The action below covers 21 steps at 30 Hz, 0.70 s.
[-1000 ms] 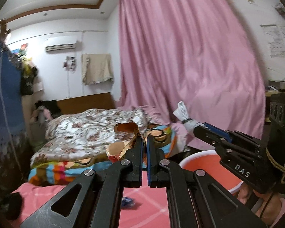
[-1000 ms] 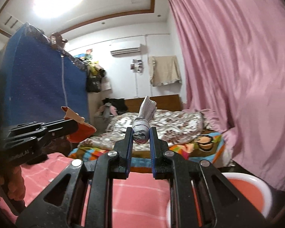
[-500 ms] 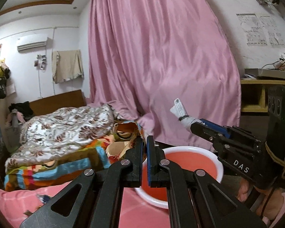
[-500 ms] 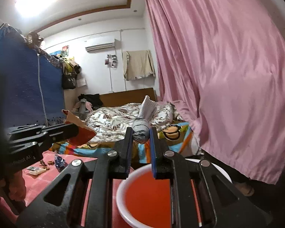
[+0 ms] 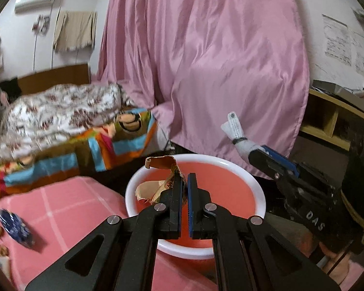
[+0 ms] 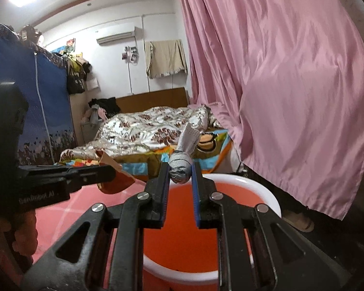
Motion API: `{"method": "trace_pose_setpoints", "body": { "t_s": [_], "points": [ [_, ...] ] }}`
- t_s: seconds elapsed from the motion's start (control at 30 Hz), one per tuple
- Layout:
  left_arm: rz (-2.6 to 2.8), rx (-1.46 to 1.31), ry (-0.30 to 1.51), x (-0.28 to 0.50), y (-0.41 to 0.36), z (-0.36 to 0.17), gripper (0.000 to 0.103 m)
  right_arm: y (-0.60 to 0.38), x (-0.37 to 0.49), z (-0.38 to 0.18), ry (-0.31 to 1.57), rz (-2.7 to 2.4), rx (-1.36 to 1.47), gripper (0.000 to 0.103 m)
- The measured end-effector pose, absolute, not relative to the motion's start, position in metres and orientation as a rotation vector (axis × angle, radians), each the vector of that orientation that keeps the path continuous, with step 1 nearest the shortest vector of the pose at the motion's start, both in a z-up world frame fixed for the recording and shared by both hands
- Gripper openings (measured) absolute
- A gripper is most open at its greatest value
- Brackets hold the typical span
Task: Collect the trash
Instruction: 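Drop the brown wrapper from the left tool into the orange bucket while the right tool drops the grey roll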
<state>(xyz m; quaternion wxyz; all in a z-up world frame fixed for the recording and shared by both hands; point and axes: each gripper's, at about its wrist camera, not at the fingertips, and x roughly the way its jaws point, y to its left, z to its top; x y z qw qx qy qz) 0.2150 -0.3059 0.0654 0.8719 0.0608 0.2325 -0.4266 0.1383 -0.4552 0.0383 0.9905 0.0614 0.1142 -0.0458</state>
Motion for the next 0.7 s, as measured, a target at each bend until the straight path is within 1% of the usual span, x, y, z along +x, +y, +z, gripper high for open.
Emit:
{"method": "trace_pose_setpoints", "body": {
  "t_s": [0.57, 0.7],
  "points": [
    [-0.911, 0.111, 0.624, 0.237, -0.326, 0.053, 0.003, -0.464, 0.145, 0.025, 0.290, -0.124, 0.139, 0.027],
    [-0.903, 0.095, 0.651, 0.241, -0.325, 0.050, 0.004, -0.464, 0.144, 0.026, 0.289, -0.133, 0.141, 0.033]
  ]
}}
